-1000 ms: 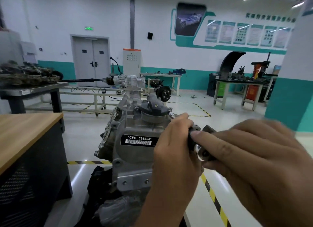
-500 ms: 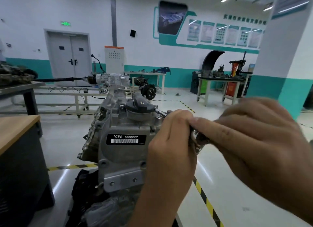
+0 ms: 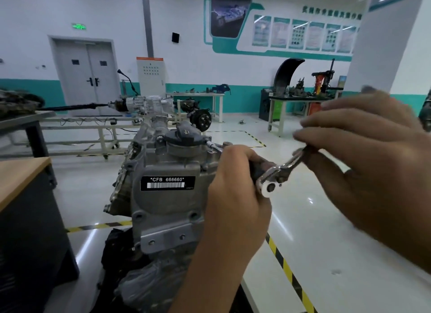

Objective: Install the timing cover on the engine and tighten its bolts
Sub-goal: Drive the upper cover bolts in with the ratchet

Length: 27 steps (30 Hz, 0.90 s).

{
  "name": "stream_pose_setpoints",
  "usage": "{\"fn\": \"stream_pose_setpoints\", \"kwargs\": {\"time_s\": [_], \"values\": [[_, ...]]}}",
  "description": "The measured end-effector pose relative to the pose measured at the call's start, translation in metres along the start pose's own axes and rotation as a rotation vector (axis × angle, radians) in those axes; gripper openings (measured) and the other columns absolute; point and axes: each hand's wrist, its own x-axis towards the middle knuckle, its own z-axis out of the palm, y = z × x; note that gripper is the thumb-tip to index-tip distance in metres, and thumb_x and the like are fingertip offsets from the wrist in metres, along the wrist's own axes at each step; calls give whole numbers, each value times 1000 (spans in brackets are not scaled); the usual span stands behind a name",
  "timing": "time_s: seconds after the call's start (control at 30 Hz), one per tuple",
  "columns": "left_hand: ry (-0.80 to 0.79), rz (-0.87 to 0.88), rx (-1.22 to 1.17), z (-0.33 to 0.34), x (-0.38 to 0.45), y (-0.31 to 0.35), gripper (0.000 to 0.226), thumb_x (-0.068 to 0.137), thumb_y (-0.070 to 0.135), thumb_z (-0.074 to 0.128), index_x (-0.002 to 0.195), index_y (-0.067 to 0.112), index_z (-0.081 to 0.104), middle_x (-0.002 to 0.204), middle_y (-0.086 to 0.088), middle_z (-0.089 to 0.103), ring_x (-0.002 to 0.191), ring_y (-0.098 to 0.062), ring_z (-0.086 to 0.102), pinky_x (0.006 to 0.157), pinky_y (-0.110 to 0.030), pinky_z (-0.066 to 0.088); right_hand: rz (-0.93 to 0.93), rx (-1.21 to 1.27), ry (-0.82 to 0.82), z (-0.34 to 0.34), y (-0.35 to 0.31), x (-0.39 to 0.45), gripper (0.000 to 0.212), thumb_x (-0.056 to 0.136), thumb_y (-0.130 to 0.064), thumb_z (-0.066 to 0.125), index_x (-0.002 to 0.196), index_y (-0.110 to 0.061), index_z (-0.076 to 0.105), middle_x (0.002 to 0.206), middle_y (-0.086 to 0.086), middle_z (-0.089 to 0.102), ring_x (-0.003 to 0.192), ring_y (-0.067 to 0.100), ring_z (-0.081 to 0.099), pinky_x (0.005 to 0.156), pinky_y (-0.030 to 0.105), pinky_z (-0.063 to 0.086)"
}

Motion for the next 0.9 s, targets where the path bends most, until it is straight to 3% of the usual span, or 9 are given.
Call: {"fn": "stream_pose_setpoints", "kwargs": {"time_s": [0.07,0.2,0.4,0.5,0.57,0.7,0.77,0.83,0.9], "values": [[73,-35,-74,0,1,0,16,95,15,64,106,20,52,93,9,61,82,-7,64,66,-23,52,32,87,-73,8,-16,-22,24,96,-26,59,101,-14,80,95,3,78,84,24,72,99,58,51],[234,35,-41,4,6,-3,24,98,26,68,89,8,55,75,0,59,63,-16,59,52,-37,49,33,278,-217,19,-42,-47,27,96,-32,58,87,-14,77,67,-2,68,51,24,60,49,42,55],[43,29,53,3,13,2,33,104,38,54,82,17,41,64,3,49,47,-16,47,38,-37,39,51,76,24,12,-1,-10,20,96,-18,65,108,-13,79,115,5,73,108,30,67,104,63,45],[81,5,60,4,13,3,33,101,34,62,79,14,45,63,2,47,52,-18,46,45,-37,39,93,197,-120,23,-27,-37,14,95,-19,65,92,-19,78,75,-6,72,61,9,60,69,44,61],[74,-26,95,7,11,5,34,99,33,66,79,10,49,65,1,50,55,-19,47,48,-37,39,148,289,-243,30,-34,-51,28,100,-29,58,78,-21,73,54,-13,58,52,14,53,49,25,47],[8,-44,129,11,9,8,33,101,32,61,81,12,44,69,2,46,56,-18,41,50,-27,27,117,200,-119,32,-10,-39,17,95,-16,62,91,-20,77,81,-16,66,75,5,57,80,17,44],[-12,-42,134,10,10,8,32,103,33,57,83,14,41,69,3,45,56,-17,40,51,-25,24,89,136,-39,27,2,-28,21,92,-12,62,104,-16,79,102,-8,68,95,17,66,107,41,45],[14,-66,86,9,12,7,31,101,30,61,83,14,42,69,2,48,58,-18,43,50,-30,32,136,163,-39,25,-6,-31,20,95,-19,61,109,-26,75,99,-13,66,90,9,62,101,27,47],[36,-103,13,11,12,4,28,97,24,68,85,13,46,73,1,52,62,-18,46,53,-30,39,199,226,-127,25,-25,-42,11,93,-31,61,99,-34,69,75,-26,57,70,4,55,68,12,45]]}}
